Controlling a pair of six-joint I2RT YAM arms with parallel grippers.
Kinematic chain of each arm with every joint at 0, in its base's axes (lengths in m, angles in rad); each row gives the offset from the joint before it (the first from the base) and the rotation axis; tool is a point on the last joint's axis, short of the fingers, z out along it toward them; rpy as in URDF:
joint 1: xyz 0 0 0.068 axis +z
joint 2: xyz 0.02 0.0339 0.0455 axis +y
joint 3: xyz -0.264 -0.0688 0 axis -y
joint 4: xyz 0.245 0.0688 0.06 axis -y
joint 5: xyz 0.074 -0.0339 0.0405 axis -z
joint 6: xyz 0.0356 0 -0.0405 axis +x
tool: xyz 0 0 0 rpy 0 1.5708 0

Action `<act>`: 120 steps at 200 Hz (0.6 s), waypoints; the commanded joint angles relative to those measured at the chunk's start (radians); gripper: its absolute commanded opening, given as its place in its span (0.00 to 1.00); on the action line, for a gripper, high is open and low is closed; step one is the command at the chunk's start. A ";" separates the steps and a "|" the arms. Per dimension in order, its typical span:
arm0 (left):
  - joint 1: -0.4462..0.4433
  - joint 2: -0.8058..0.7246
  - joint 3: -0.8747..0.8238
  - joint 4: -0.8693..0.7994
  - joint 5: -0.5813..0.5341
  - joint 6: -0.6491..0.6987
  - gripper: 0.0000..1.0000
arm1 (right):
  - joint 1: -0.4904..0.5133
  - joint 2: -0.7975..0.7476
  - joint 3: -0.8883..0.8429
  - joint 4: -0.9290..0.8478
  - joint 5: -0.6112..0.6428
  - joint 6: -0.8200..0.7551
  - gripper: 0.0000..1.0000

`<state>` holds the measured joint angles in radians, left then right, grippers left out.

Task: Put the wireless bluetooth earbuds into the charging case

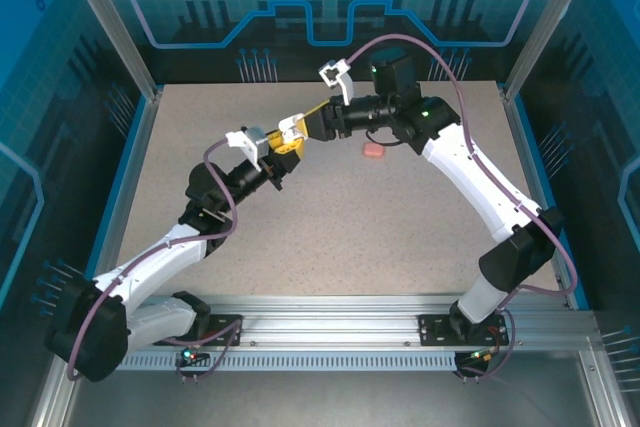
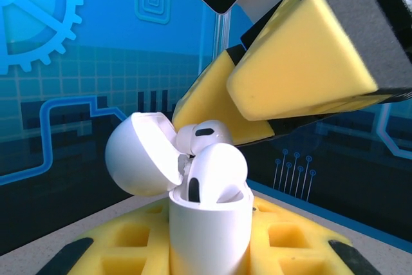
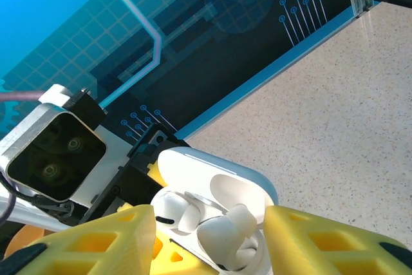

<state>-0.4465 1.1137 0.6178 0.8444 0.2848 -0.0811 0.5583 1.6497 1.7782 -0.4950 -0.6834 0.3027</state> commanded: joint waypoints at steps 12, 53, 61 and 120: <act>-0.011 -0.014 -0.012 0.077 0.053 -0.020 0.00 | 0.012 0.019 0.037 0.000 0.054 0.007 0.67; -0.011 -0.012 -0.022 0.077 0.036 -0.023 0.00 | 0.000 -0.023 0.046 0.001 0.093 0.026 0.82; -0.013 -0.012 -0.023 0.078 0.036 -0.025 0.00 | -0.005 -0.030 0.047 0.002 0.100 0.032 0.83; -0.013 -0.008 -0.043 0.084 0.033 -0.019 0.00 | -0.059 -0.118 0.020 -0.008 0.147 0.113 0.80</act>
<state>-0.4557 1.1137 0.5968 0.8734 0.3046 -0.0814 0.5308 1.6100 1.7897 -0.4946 -0.5606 0.3634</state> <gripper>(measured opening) 0.224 0.838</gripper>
